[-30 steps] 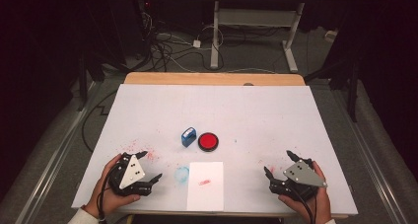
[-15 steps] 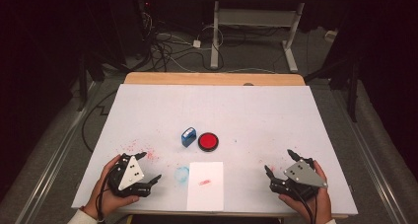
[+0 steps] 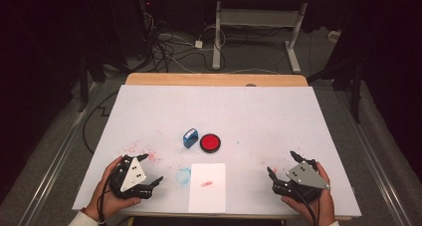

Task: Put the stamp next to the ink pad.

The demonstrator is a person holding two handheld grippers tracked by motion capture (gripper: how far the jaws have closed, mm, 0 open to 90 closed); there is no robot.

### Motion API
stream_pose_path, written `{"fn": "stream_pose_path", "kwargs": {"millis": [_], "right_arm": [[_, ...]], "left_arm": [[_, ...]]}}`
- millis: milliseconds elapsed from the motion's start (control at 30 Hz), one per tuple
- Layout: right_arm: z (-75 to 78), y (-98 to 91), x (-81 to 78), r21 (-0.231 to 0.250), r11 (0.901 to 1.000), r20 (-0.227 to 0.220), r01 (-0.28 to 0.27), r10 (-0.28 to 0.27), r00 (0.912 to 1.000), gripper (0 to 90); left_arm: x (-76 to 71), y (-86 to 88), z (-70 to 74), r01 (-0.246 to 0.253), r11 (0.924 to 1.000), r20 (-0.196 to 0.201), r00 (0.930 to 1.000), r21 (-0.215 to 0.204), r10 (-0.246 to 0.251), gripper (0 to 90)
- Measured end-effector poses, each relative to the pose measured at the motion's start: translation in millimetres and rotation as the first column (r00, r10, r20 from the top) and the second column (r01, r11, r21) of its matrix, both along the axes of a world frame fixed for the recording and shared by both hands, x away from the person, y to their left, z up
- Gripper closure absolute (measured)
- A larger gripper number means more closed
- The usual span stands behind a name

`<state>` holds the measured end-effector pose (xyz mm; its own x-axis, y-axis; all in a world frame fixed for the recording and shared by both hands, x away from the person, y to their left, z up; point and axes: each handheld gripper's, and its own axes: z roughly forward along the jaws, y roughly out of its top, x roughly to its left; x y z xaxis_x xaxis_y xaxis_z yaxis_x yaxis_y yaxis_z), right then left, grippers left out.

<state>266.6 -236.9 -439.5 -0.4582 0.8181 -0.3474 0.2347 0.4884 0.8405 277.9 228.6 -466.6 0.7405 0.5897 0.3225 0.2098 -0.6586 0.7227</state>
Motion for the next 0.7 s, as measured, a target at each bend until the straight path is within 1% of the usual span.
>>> {"fn": "stream_pose_path", "kwargs": {"millis": [333, 433, 500, 633, 700], "right_arm": [[-0.8, -0.5, 0.5, 0.0, 1.0, -0.005, -0.006, 0.006, 1.0, 18.5], [-2.0, -0.9, 1.4, 0.0, 1.0, -0.015, -0.007, 0.007, 0.9999, 18.5], [-2.6, -1.0, 1.7, -0.007, 0.9999, -0.017, -0.01, 0.01, 0.9998, 18.5], [-3.9, -1.0, 2.1, -0.006, 1.0, -0.021, -0.006, 0.006, 0.9998, 18.5], [-4.7, -0.9, 2.1, -0.013, 0.9999, -0.026, -0.005, 0.005, 0.9996, 18.5]], "left_arm": [[1.8, -1.5, -0.1, -0.003, 1.0, -0.003, 1.0, 0.005, 0.003, 17.1], [2.7, -1.7, 0.2, -0.006, 1.0, -0.005, 1.0, -0.003, 0.006, 17.1], [2.7, -2.1, 0.6, -0.007, 1.0, -0.001, 1.0, 0.002, 0.007, 17.1], [4.5, -2.9, -0.1, -0.005, 1.0, -0.007, 1.0, 0.005, 0.005, 17.1], [5.8, -3.6, 0.2, -0.004, 1.0, -0.007, 1.0, 0.006, 0.004, 17.1]]}}
